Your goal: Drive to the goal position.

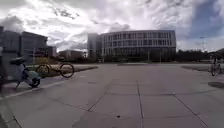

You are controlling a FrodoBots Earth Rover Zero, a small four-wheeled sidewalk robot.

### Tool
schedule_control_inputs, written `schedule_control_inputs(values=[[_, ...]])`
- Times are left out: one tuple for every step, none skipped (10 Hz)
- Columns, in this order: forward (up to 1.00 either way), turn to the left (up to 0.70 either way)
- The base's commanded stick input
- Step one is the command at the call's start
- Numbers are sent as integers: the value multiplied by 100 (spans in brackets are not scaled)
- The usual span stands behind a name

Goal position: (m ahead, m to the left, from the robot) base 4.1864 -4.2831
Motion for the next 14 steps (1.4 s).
schedule_control_inputs(values=[[70,-34],[70,-34],[70,-34],[70,-34],[70,-34],[70,-34],[70,-34],[70,-34],[70,1],[70,1],[70,-11],[70,-34],[70,-34],[70,-34]])
